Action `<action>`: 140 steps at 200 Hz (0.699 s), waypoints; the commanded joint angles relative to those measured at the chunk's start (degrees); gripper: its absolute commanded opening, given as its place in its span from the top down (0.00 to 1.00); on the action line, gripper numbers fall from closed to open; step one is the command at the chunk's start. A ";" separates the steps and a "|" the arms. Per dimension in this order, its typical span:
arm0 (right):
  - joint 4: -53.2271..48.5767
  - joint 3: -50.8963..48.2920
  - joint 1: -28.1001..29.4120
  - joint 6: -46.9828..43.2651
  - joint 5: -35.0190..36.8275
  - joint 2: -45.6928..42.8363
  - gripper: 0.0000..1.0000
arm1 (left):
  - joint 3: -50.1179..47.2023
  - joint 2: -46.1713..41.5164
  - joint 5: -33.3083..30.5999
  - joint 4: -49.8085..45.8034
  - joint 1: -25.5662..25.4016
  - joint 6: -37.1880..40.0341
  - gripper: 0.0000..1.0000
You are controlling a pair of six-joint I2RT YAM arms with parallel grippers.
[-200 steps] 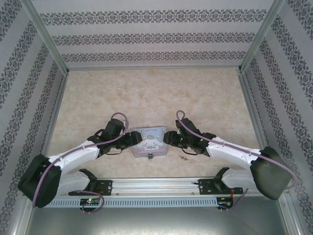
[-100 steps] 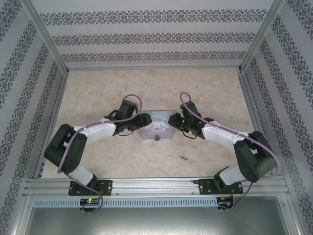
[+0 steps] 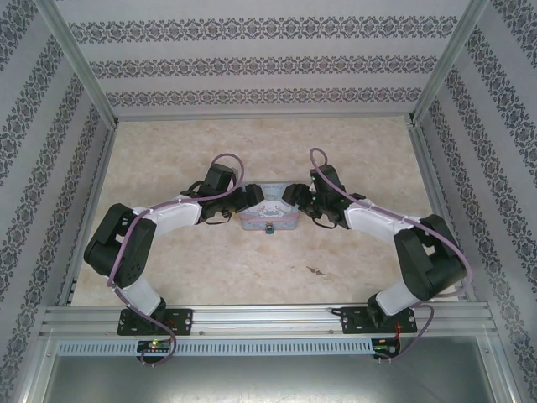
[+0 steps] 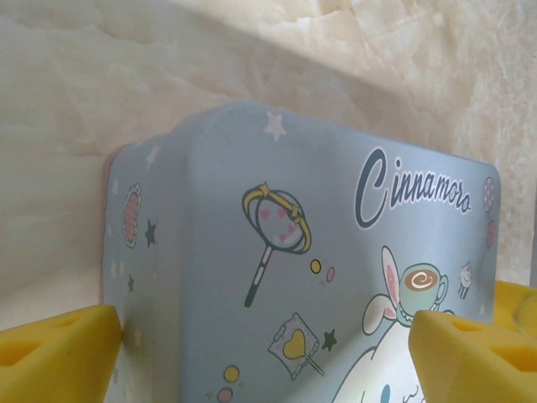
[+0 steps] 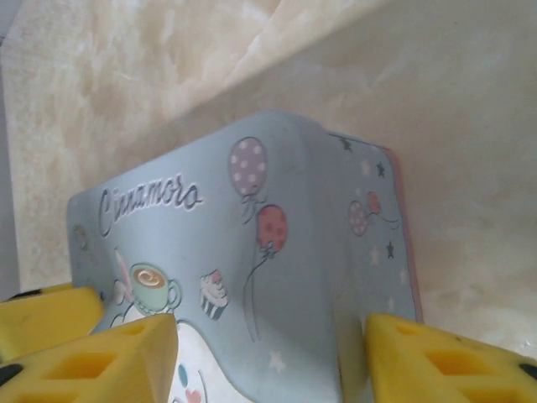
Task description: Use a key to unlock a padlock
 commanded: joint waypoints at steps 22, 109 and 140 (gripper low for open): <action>-5.79 -5.58 -1.53 -3.39 0.01 -12.61 0.36 | -0.97 -4.21 1.21 0.35 1.82 2.18 0.04; -18.50 -20.50 0.68 -5.68 1.37 -25.57 0.39 | -3.87 -15.29 2.82 -6.26 4.66 3.87 0.00; -19.24 -21.90 3.62 -4.93 2.63 -25.42 0.40 | -5.23 -18.31 3.15 -6.76 4.63 3.28 0.00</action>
